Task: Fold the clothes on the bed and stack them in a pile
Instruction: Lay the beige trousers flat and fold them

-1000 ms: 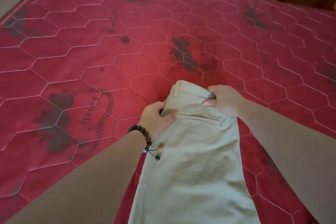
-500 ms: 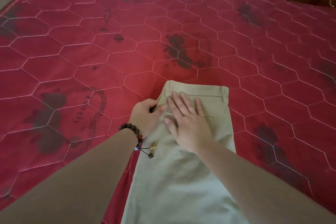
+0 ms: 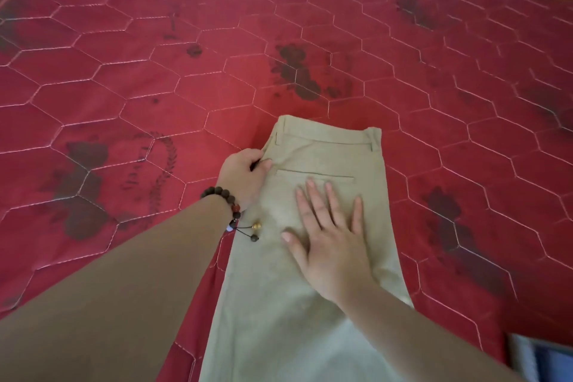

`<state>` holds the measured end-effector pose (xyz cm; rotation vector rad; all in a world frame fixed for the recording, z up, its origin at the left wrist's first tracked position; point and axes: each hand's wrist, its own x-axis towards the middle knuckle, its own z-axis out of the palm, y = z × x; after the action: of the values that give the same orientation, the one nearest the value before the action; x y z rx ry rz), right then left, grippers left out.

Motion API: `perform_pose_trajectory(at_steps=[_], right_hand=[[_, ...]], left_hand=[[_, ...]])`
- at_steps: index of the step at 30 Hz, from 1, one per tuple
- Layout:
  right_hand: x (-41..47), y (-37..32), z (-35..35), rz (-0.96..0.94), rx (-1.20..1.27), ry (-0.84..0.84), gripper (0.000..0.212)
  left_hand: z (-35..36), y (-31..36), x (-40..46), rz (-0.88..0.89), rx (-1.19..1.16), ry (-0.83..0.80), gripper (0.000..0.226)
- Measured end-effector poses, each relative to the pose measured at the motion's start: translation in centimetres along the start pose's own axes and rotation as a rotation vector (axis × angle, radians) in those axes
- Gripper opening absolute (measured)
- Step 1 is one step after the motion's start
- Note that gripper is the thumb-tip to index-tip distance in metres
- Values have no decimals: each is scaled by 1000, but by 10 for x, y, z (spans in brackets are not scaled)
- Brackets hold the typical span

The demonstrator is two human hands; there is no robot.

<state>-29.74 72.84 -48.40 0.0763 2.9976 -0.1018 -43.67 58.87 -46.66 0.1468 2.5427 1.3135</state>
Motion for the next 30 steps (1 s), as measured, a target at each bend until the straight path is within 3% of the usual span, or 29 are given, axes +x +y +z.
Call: perform_pose_trajectory(at_steps=[4,8,11,15,18,20,26,30], right_hand=[[-45,27,8,278,-45,7,69],[-52,22,6,323,-2,-33,68],[-48,20,0,349,-15,-81,67],[-53,-11,-6,339,92,-46,62],[-85,-58,-2,72,160,52,57],[-106,-76,7,4,168,46,57],[-126,-58,24,116,71,-30,67],[-130,-48,24,185,19,-68,69]], left_hand=[[-3,3,-2,-11,61,0,24],[-11,15,-9,-78,51,-15,20],[-24,15,-39,-195,20,-177,18],[-40,3,-103,-480,-275,-394,24],[-37,-5,-134,-470,-324,-329,33],[-31,-8,-145,-372,-303,-207,37],[-18,-17,-148,-216,-182,38,36],[-19,-22,-156,-283,-218,94,23]])
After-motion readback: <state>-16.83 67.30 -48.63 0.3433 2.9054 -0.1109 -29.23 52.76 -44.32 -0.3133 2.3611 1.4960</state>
